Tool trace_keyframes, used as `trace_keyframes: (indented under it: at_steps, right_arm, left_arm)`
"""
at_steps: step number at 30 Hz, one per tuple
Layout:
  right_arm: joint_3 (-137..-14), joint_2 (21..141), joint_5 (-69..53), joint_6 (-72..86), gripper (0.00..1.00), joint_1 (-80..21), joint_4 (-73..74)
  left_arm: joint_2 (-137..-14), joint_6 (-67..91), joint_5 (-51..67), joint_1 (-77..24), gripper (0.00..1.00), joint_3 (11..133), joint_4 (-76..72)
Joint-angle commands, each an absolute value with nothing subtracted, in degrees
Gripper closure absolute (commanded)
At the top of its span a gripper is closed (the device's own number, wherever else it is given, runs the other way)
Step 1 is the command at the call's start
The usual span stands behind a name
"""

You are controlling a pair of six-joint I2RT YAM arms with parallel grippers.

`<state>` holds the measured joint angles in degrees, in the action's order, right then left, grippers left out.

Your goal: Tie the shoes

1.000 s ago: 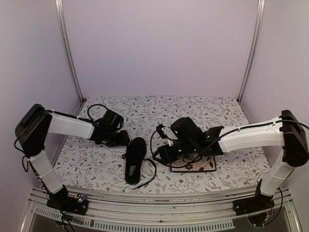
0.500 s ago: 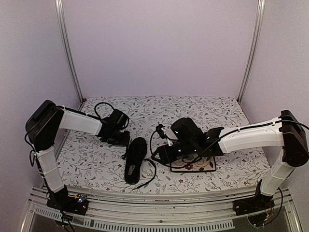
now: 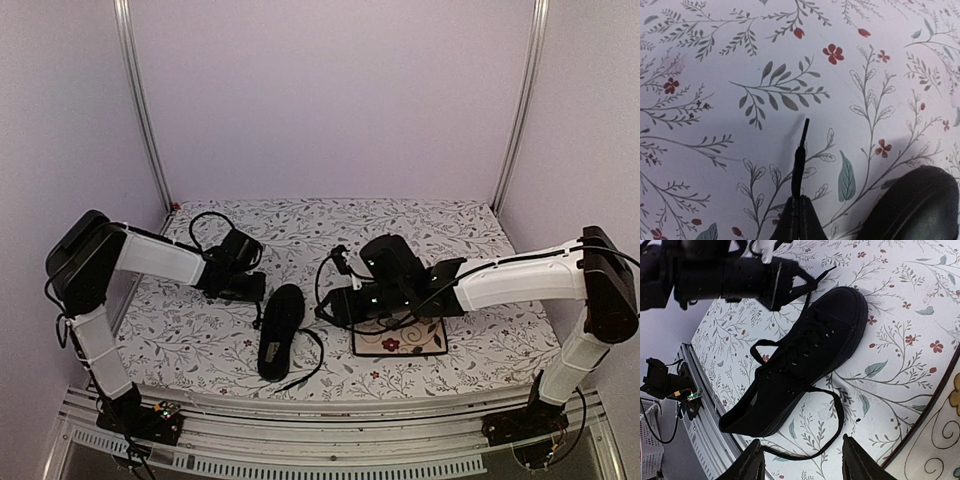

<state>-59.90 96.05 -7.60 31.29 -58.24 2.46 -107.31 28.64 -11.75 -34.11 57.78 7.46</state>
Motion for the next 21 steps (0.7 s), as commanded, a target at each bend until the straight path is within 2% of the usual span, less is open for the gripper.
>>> trace_keyframes:
  at_steps: [1, 7, 14, 21]
  right_arm:
    - [-59.95, 96.25, -8.82, 33.85, 0.44, -55.98, -3.13]
    - [-63.98, 98.62, -12.61, 34.74, 0.40, -54.63, -6.17]
    - [-68.63, 99.39, -17.63, 36.39, 0.35, -54.12, -12.04]
    - [-74.56, 103.41, -20.70, 38.51, 0.36, -54.13, -14.67]
  left_arm:
    - [-95.15, 27.65, -9.05, -35.01, 1.00, 48.95, -4.06]
    - [-78.57, 28.55, 4.54, -35.86, 1.00, 34.31, -23.61]
    - [-70.20, 29.14, 15.78, -36.80, 1.00, 30.00, -28.74]
    - [-68.91, 27.45, 22.16, -39.70, 1.00, 31.27, -28.63]
